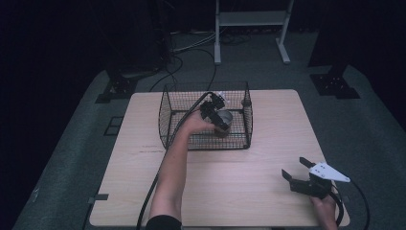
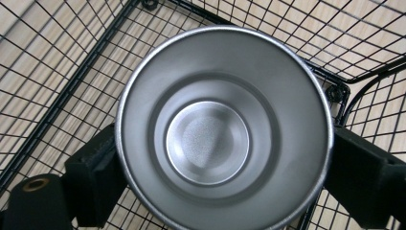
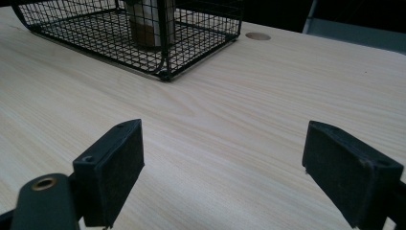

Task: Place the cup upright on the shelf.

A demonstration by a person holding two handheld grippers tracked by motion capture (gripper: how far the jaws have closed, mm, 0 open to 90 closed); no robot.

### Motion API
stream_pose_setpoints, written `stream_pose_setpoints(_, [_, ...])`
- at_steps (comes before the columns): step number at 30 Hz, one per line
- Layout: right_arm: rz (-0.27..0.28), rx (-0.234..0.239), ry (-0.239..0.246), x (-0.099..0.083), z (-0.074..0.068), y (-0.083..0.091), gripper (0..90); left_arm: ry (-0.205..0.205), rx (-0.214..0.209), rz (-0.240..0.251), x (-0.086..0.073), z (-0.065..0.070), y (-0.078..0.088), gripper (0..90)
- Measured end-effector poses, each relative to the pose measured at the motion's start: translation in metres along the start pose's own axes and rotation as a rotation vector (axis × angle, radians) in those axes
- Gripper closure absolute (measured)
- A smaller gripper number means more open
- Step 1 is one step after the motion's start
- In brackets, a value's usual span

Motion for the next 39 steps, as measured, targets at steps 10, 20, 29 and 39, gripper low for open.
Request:
stream_pose_setpoints(10, [0.000,-0.003,-0.008,0.000,0.001,0.000,13.5,0.009,0.003,0.018,0.003,0.002,0.006,7.1])
stream_pose_setpoints(20, [-0.005,-0.006,-0.005,0.000,0.000,0.000,13.5,-0.004,0.048,0.072,0.012,0.002,0.022,6.2])
stream_pose_setpoints(29, [-0.006,-0.012,-0.002,0.000,0.000,0.000,13.5,-0.030,0.066,0.085,0.014,0.006,0.034,6.3])
stream_pose_setpoints(39, [-0.013,-0.022,0.013,-0.001,0.000,-0.001,13.5,-0.044,0.097,0.128,0.012,0.012,0.053,6.3])
Point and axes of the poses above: each handheld gripper's, and its own axes: y roughly backward along the jaws, x roughly out of its top, z roughly to its right, the point moved 9 cm from there along -y, roughly forward along the jaws, and after that the axes turned 8 degrees about -y, right-handed, at the moved point
